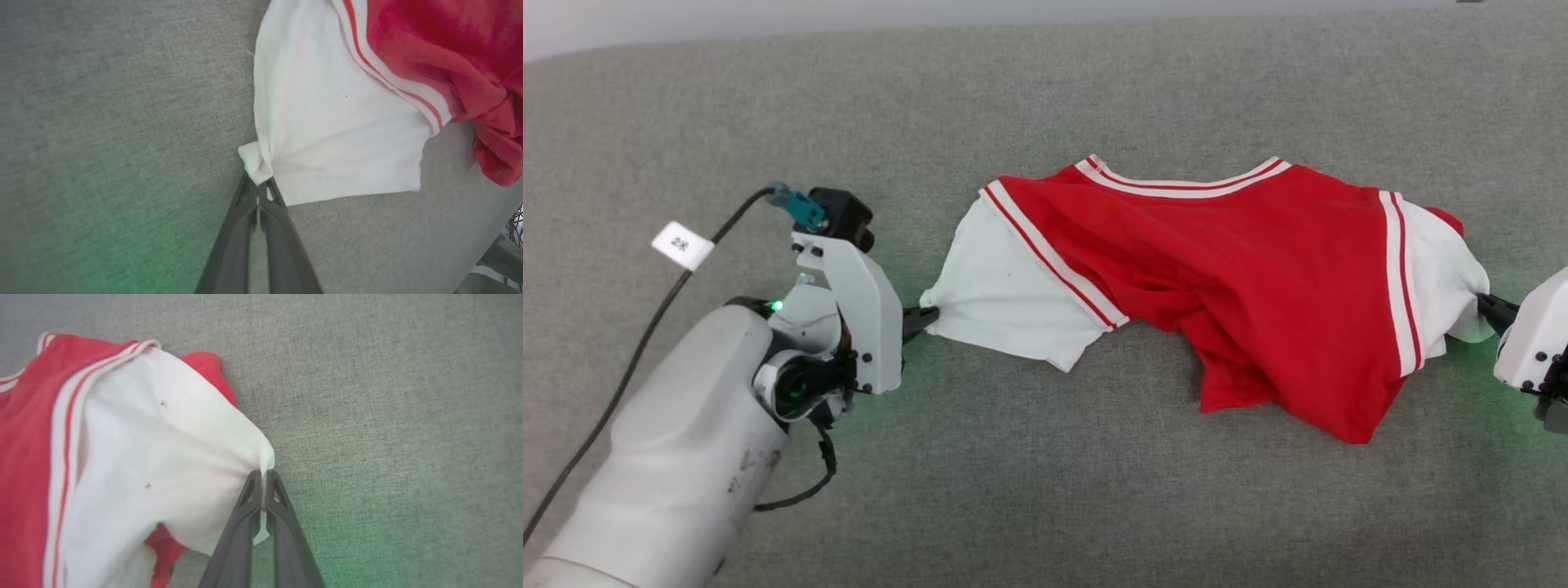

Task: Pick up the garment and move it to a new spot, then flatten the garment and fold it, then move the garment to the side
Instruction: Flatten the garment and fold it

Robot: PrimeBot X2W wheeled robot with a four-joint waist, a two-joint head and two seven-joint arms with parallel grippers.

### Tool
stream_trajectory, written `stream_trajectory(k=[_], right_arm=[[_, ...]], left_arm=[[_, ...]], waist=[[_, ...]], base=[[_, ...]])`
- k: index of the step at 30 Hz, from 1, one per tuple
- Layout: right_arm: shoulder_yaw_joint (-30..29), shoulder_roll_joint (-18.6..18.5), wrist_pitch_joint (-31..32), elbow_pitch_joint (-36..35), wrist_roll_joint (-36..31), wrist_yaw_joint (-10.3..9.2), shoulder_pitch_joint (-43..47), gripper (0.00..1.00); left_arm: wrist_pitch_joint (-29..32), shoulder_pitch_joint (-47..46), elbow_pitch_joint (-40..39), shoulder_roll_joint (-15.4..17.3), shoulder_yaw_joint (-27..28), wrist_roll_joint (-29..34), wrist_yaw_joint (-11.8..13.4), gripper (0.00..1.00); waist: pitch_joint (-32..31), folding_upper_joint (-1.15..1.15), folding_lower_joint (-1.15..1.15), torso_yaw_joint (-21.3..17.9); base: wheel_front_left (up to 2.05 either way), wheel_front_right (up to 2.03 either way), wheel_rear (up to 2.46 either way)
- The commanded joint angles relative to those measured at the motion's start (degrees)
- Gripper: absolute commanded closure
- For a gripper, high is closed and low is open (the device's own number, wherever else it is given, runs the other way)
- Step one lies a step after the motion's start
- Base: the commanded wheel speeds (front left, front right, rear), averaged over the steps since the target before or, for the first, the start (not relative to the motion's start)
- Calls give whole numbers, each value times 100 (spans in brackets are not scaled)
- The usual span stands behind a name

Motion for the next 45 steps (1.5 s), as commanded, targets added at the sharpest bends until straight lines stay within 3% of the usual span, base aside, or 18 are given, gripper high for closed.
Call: stream_trajectory(k=[1, 17, 22, 32, 45], right_arm=[[29, -25, 29, -13, 19, 1, -55, 100], [443, -195, 261, -1192, 674, 1, -334, 100], [402, -135, -5, -1449, 760, 1, -565, 100], [633, -7, -836, -1183, 213, 1, -1601, 100], [1497, -44, -2266, -182, 364, 1, -3306, 100]], left_arm=[[19, 17, 78, 86, -47, -18, 21, 100], [-73, -587, -33, 321, -22, -111, 19, 100], [-110, -899, -129, 382, 43, -56, 20, 100], [-215, -1911, -124, 315, 73, 283, 71, 100], [-1081, -3261, 461, 288, 223, 856, 135, 100]], waist=[[-35, 0, 0, -12], [-391, 0, 0, -81], [-580, 0, 0, -70], [-1209, 0, 0, -26], [-1814, 0, 0, -2]], base=[[0, 0, 0], [0, 0, 0], [0, 0, 0], [0, 0, 0], [0, 0, 0]])
